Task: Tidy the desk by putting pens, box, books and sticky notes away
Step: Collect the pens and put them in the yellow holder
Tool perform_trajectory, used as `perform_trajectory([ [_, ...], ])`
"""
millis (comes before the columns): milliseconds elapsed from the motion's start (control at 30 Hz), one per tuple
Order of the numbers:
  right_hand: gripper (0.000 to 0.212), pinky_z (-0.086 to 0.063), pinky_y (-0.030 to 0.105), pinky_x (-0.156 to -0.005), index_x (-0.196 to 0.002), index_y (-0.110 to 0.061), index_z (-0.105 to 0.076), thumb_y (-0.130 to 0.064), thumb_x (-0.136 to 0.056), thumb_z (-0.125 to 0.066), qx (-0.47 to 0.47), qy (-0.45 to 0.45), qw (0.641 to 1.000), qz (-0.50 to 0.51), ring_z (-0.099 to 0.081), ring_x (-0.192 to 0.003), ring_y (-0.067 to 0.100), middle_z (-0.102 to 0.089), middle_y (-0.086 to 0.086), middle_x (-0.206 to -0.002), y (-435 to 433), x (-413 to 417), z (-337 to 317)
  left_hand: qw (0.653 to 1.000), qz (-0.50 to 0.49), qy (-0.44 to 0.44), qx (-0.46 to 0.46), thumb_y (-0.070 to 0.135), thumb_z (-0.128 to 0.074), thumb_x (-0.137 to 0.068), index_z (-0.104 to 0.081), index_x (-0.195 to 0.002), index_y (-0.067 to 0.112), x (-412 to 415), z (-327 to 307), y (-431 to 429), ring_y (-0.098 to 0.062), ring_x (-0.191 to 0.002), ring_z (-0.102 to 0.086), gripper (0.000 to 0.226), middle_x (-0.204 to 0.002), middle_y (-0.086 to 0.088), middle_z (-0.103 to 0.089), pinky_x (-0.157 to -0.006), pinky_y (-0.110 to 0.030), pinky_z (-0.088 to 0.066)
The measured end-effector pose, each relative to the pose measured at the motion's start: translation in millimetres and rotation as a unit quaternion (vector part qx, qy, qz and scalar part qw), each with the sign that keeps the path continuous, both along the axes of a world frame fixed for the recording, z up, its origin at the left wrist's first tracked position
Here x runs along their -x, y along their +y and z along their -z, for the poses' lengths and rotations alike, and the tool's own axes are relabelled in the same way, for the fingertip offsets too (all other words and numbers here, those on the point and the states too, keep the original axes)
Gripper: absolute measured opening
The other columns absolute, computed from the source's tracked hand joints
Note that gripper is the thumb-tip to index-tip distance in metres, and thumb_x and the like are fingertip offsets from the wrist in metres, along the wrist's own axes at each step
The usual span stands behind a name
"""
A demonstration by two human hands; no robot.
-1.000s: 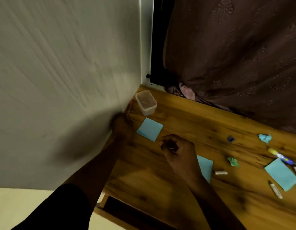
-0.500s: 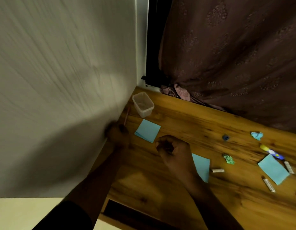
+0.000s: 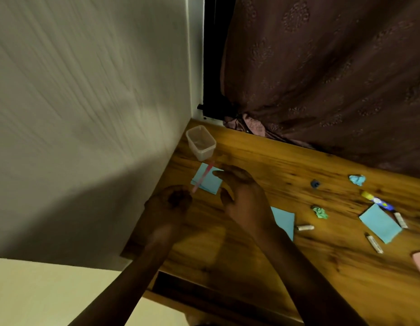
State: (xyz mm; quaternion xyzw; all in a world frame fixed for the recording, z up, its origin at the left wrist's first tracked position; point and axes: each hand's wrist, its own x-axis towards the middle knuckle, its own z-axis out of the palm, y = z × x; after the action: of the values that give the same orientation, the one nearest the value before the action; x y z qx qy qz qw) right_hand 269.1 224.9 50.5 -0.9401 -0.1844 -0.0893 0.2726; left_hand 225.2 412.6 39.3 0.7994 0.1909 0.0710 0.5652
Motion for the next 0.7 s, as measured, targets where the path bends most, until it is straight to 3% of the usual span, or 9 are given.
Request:
perform_trajectory([
  [67, 0.052, -0.039, 0.029, -0.112, -0.139, -0.025, -0.061, -0.013, -0.089, -0.069, 0.045, -0.017, 0.999, -0.02, -0.041, -0.144, 0.017, -0.053, -0.004, -0.15, -7, 2, -1, 0.998, 0.036, -0.006, 0.05, 0.01, -0.076, -0.087, -0.07, -0.083, 0.032, 2, -13, -9, 0.013, -0.072, -0.066, 0.024, -0.084, 0.014, -0.07, -0.064, -0.003, -0.049],
  [167, 0.049, -0.041, 0.033, -0.114, -0.135, -0.025, -0.065, -0.013, -0.088, -0.068, 0.079, -0.06, 0.995, -0.025, -0.044, -0.142, 0.017, -0.058, -0.004, -0.145, -28, 13, -1, 0.995, 0.089, -0.033, 0.02, 0.014, -0.079, -0.086, -0.076, -0.098, 0.025, 10, -30, -29, 0.006, -0.086, -0.07, 0.017, -0.095, 0.015, -0.075, -0.072, -0.008, -0.053],
  [300, 0.034, -0.053, 0.036, -0.096, -0.123, -0.03, -0.068, -0.019, -0.091, -0.066, 0.099, -0.063, 0.993, -0.003, -0.059, -0.121, 0.017, -0.068, -0.008, -0.124, -68, 35, -10, 0.984, 0.151, -0.09, -0.023, 0.011, -0.081, -0.082, -0.074, -0.094, 0.035, 18, -51, -61, 0.007, -0.088, -0.07, 0.028, -0.089, 0.025, -0.075, -0.077, -0.007, -0.052],
  [367, 0.03, -0.055, 0.034, -0.087, -0.123, -0.032, -0.067, -0.023, -0.094, -0.064, 0.093, -0.054, 0.994, 0.02, -0.063, -0.114, 0.016, -0.07, -0.009, -0.119, -94, 50, -15, 0.978, 0.176, -0.111, -0.018, 0.007, -0.082, -0.08, -0.076, -0.092, 0.029, 22, -59, -86, 0.006, -0.084, -0.071, 0.026, -0.086, 0.024, -0.075, -0.075, -0.008, -0.053],
  [500, 0.027, -0.056, 0.03, -0.08, -0.124, -0.041, -0.065, -0.033, -0.098, -0.062, 0.004, -0.026, 0.996, 0.083, -0.066, -0.106, 0.008, -0.072, -0.015, -0.114, -151, 90, -17, 0.97, 0.206, -0.127, 0.016, 0.007, -0.083, -0.08, -0.079, -0.097, 0.015, 35, -67, -147, -0.002, -0.083, -0.074, 0.019, -0.087, 0.014, -0.078, -0.076, -0.017, -0.058],
  [700, 0.023, -0.059, 0.033, -0.082, -0.114, -0.028, -0.074, -0.024, -0.092, -0.072, -0.208, 0.02, 0.963, 0.17, -0.07, -0.096, -0.002, -0.076, -0.016, -0.104, -256, 157, -19, 0.956, 0.255, -0.132, 0.059, 0.006, -0.085, -0.078, -0.078, -0.097, 0.014, 80, -64, -263, -0.007, -0.085, -0.075, 0.021, -0.089, 0.008, -0.078, -0.075, -0.021, -0.06],
])
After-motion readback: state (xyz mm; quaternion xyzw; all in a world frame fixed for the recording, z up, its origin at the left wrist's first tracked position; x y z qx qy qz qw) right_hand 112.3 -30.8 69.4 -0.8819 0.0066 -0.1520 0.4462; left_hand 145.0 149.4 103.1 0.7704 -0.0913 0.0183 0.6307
